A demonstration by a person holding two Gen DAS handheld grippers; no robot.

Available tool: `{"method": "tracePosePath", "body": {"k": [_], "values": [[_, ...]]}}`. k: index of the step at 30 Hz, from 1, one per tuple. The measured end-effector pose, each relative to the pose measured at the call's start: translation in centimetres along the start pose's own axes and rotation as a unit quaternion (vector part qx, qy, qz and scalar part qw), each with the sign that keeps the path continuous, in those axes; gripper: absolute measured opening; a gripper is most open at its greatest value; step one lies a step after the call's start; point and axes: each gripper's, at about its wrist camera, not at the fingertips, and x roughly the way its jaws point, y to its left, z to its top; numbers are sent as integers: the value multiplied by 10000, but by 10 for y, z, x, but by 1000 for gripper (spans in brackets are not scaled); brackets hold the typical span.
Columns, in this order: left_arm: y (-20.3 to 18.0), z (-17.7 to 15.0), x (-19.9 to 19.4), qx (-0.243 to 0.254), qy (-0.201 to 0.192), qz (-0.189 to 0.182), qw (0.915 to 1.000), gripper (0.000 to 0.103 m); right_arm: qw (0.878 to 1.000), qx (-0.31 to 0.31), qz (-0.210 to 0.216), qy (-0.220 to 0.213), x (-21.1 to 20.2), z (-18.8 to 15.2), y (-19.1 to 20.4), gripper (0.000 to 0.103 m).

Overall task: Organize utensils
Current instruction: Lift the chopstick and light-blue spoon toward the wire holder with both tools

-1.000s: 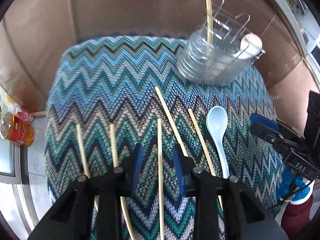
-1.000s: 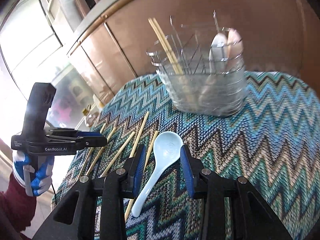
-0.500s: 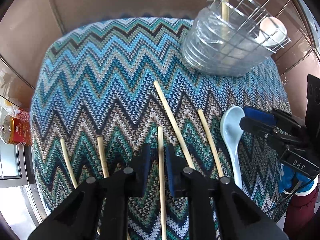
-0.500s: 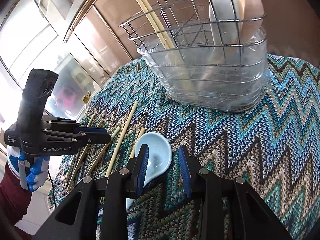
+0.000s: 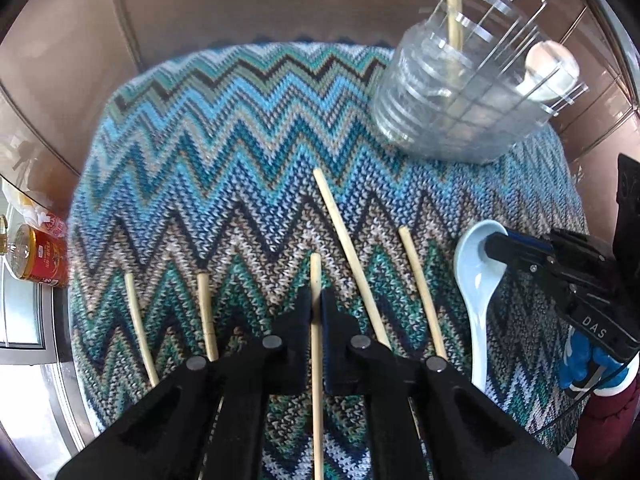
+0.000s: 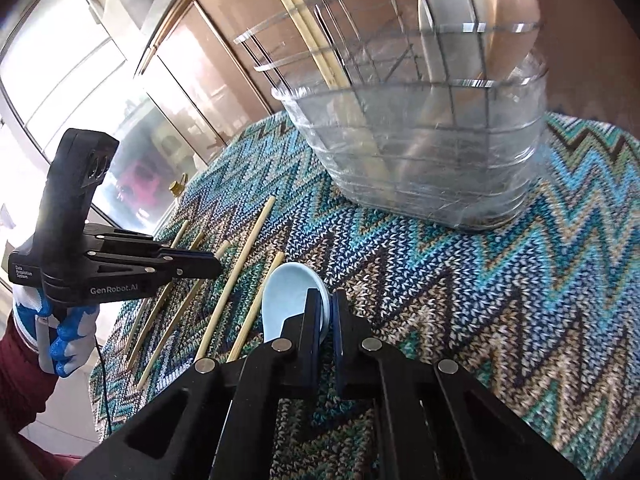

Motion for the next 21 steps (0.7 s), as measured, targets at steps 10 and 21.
{"method": "tracePosePath", "body": {"k": [10, 21], "values": [[-5, -28, -83, -104, -1077, 33, 9941, 4, 9954, -360, -517, -720, -76, -16, 36, 6], [-10, -63, -194, -187, -2245, -163, 9742, 4, 9813, -634, -980, -1530, -166, -29, 86, 6]]}}
